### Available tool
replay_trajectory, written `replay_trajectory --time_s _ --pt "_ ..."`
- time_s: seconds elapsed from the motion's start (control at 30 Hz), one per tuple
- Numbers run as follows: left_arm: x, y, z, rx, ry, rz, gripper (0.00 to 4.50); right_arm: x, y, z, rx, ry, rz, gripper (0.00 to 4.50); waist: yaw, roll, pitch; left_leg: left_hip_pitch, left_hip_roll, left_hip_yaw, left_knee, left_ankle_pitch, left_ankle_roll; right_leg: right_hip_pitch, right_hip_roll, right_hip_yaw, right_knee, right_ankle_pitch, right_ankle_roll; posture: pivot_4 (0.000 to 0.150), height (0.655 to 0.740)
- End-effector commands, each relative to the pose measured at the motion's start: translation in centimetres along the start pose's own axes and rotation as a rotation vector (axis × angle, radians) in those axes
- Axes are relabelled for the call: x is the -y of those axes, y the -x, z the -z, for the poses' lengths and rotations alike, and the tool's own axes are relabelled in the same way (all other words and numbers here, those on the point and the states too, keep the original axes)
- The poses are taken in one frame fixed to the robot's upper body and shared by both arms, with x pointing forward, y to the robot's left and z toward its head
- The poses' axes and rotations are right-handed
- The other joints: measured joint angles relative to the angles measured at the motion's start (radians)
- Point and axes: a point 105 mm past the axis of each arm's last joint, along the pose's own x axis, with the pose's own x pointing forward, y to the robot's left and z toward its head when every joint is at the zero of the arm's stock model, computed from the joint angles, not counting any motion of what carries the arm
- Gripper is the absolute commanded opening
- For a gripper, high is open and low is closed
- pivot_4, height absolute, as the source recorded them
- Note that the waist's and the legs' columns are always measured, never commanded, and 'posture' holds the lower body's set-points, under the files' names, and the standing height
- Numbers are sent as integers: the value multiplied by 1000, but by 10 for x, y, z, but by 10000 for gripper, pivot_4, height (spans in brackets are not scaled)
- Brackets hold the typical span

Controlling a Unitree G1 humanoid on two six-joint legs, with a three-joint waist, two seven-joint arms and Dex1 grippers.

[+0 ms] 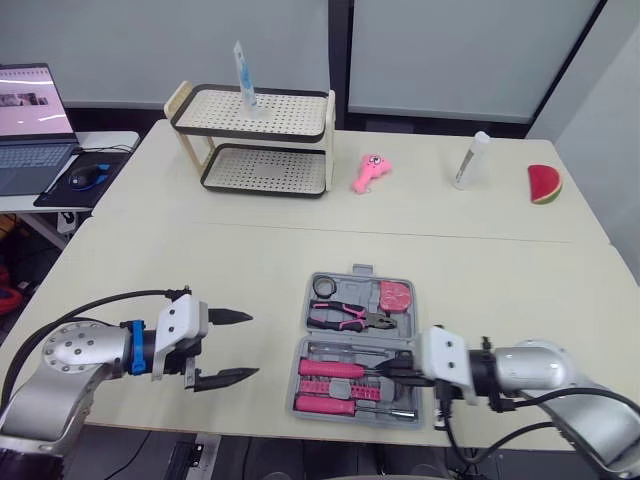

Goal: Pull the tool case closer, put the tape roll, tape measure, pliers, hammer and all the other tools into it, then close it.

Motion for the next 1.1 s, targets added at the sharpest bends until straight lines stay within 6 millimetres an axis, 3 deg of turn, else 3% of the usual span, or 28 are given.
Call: replay_trajectory --time_s 0.03,0.2,0.37,0.6,0.7,1.1 --pt "-6 -4 10 -26 -7 -16 32299 16 18 7 -18 -4 62 0 -9 0 0 1 0 0 0 0 0 1 0 0 0 0 0 1500 7350" --pt "-17 -25 29 -54 -39 -4 16126 39 18 49 -138 -12 179 0 -12 0 0 2 1 0 -1 0 0 1 2 1 -1 0 -1 1500 7350" --pt "-25 -45 40 -59 -55 9 203 46 1 62 -151 -8 175 0 -12 0 0 0 0 0 -1 0 0 1 1 1 -4 0 0 1500 7350" --pt "-31 -71 42 -49 -82 43 203 51 -12 70 -159 -11 156 0 -5 1 0 -2 0 -1 -1 0 0 1 1 0 -6 0 1 1500 7350" --pt "-24 -80 42 -49 -90 88 203 50 -16 70 -157 -14 145 0 -4 1 0 -2 0 -1 -1 0 0 1 0 0 -7 1 1 1500 7350" --pt "-15 -101 36 -17 -101 125 203 46 -32 63 -127 -7 110 0 -2 1 0 -2 0 -1 -1 0 0 2 0 0 -6 1 1 1500 7350"
